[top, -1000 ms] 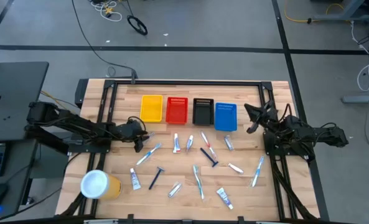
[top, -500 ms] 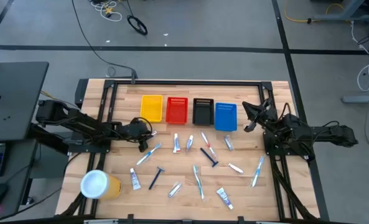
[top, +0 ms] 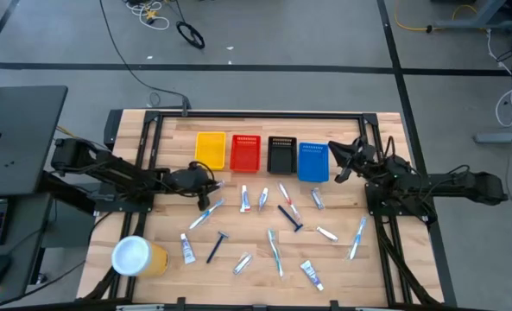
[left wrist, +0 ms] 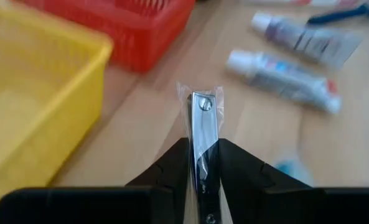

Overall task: Pick & Place Travel size toiletries
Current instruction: Put the silver nail cutter into the yellow bin

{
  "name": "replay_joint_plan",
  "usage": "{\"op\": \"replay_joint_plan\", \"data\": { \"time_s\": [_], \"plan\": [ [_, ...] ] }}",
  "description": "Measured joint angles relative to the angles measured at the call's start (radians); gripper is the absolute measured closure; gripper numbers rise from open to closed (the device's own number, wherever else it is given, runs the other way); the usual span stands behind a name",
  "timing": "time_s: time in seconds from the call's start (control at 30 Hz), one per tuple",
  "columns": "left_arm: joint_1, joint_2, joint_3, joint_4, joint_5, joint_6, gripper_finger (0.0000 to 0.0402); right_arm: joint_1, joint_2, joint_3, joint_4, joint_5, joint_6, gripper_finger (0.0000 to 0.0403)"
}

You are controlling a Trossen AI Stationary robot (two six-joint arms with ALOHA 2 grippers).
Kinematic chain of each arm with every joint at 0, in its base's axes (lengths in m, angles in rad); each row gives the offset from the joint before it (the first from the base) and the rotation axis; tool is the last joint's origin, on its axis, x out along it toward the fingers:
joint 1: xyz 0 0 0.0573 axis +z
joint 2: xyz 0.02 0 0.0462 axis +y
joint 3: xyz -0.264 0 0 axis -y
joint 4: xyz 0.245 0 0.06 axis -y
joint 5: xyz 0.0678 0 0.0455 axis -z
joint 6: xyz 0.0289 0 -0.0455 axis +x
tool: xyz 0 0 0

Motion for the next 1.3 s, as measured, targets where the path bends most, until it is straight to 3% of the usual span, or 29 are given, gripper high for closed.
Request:
{"op": "replay_joint_plan", "data": {
  "time_s": [0.27,0.57,0.67,0.87,1.0,1.13,1.3],
  "plan": [
    [0.018,-0.002,0.153,-0.064,-0.120,0.108,0.0330,0.000,0.053,0.000,0.051,0.000,0.002,0.0358],
    [0.188,-0.002,0.456,-0.609,-0.159,0.123,0.0313,0.000,0.069,0.000,0.051,-0.004,0.001,0.0358],
    [0.253,-0.002,0.520,-0.734,-0.157,0.104,0.0319,0.000,0.069,0.000,0.050,-0.072,0.001,0.0358],
    [0.360,0.002,0.532,-0.823,-0.083,0.086,0.0322,0.000,0.075,0.006,0.011,-0.128,0.002,0.0358],
    [0.398,0.002,0.504,-0.850,-0.103,0.109,0.0313,0.000,0.119,0.084,-0.112,-0.130,0.035,0.0358],
    [0.438,0.002,0.482,-0.847,-0.116,0.109,0.0310,0.000,0.213,0.186,-0.217,-0.131,0.057,0.0358],
    [0.467,0.002,0.456,-0.828,-0.088,0.132,0.0310,0.002,0.382,0.285,-0.228,-0.158,0.051,0.0358]
  ]
}}
